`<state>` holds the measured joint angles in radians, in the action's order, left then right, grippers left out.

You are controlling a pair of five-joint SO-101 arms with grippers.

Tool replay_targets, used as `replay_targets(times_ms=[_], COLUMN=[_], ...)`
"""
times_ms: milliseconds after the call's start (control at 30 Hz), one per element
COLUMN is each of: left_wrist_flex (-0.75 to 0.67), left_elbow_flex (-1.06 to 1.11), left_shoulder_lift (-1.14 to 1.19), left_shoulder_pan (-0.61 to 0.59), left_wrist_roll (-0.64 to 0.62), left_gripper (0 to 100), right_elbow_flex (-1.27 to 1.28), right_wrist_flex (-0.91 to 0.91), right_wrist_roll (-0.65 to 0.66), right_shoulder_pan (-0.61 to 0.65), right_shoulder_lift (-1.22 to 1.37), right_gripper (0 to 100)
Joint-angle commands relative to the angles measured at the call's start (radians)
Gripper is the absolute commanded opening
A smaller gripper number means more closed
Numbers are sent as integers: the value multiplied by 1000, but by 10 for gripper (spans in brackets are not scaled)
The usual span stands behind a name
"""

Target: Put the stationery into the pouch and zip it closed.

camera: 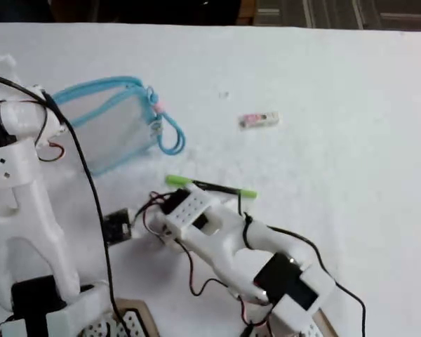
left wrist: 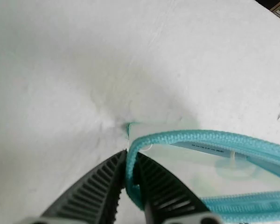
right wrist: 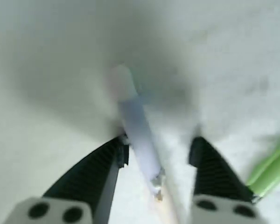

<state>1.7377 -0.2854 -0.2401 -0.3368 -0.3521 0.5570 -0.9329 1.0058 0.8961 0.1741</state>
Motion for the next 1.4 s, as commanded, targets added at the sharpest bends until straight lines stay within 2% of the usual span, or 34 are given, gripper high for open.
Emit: replay_targets(times_ms=[0, 67, 133, 300, 567, 667, 733, 900, 967, 1133, 1233, 1367], left_wrist_flex=[-17, -17, -17, -17, -17, -17, -17, -17, -17, -14, -15, -15], left_elbow_flex=[-15, -15, -15, -15, -15, -15, -15, -15, -15, -12, -11, -11], left_shoulder_lift=[30, 30, 30, 30, 30, 30, 30, 30, 30, 30, 30, 30], left_shoulder_pan=[-5, -5, -5, -5, -4, -4, -4, -1, -1, -1, -1, -1], left_wrist_roll=[6, 6, 6, 6, 6, 6, 6, 6, 6, 6, 6, 6], left_gripper=[22, 22, 22, 22, 22, 22, 22, 22, 22, 22, 22, 22], right_elbow_flex=[-11, -11, -11, -11, -9, -9, -9, -11, -15, -15, -51, -255], right_wrist_flex=[2, -12, -36, -128, -280, -286, -205, 137, 280, 610, 754, 757], right_wrist_roll=[-3, -3, -3, -3, -5, -9, -107, -615, -813, -1178, -1301, -1304], right_shoulder_pan=[21, 13, 4, -45, -182, -252, -289, -364, -361, -314, -275, -236], right_shoulder_lift=[13, -5, -33, -156, -478, -615, -704, -894, -954, -1006, -964, -849], right_gripper=[22, 44, 15, 17, 17, 17, 17, 17, 17, 17, 17, 17])
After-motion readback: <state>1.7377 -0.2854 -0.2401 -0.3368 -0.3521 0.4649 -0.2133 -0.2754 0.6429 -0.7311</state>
